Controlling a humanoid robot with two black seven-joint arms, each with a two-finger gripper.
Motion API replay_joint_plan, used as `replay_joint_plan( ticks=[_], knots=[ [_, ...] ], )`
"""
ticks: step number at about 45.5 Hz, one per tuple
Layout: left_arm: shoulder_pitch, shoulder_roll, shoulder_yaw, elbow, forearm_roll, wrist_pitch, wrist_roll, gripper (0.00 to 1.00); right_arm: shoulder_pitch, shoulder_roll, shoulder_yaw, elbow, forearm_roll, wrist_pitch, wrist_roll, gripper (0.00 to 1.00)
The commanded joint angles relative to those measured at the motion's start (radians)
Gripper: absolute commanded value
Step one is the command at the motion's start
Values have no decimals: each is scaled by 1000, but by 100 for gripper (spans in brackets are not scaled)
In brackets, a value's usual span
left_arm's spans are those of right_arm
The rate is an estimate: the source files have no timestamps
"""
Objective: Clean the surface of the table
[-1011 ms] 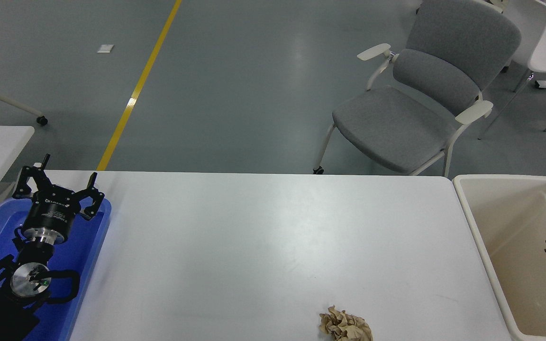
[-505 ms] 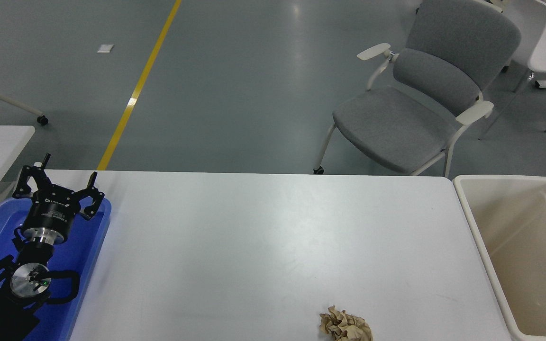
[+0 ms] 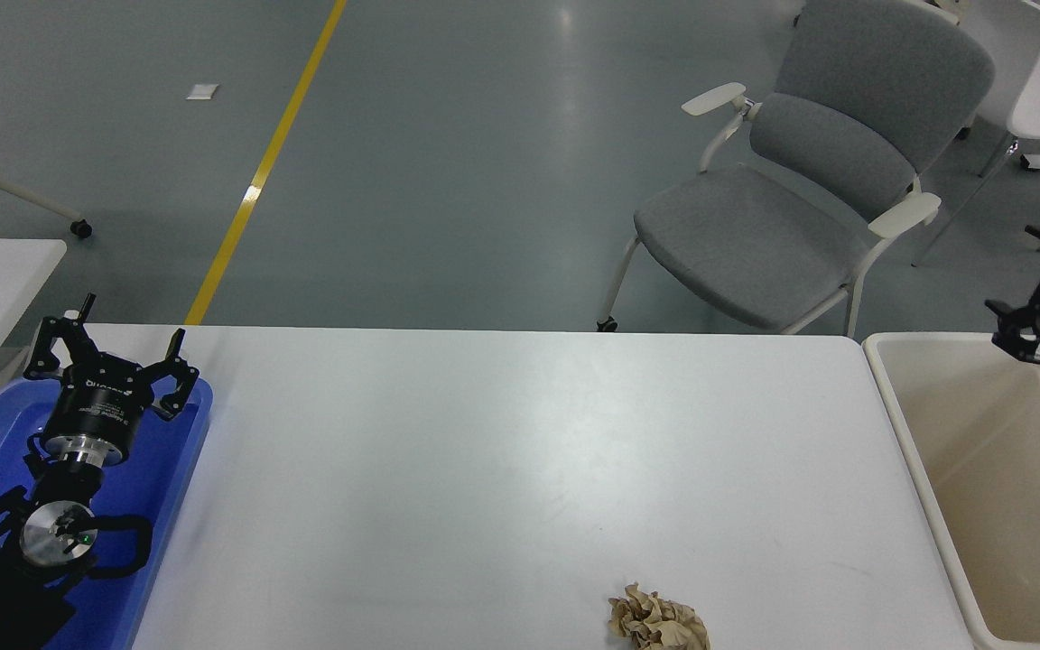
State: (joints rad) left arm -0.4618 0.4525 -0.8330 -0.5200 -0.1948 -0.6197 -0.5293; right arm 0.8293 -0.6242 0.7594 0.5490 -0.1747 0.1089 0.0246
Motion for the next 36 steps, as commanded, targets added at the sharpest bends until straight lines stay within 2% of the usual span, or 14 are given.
replay_joint_plan(
  ticks=[1,23,31,36],
  knots=[
    [0,0,0,0,0,0,-1,100,1,37,152,51,0,0,3,98],
    [0,0,0,0,0,0,0,100,-88,198,285,69,0,-5,8,99],
    [0,0,0,0,0,0,-1,100,-137,231,284,69,0,0,104,99],
    [0,0,0,0,0,0,0,100,-173,254,284,69,0,0,130,99]
  ],
)
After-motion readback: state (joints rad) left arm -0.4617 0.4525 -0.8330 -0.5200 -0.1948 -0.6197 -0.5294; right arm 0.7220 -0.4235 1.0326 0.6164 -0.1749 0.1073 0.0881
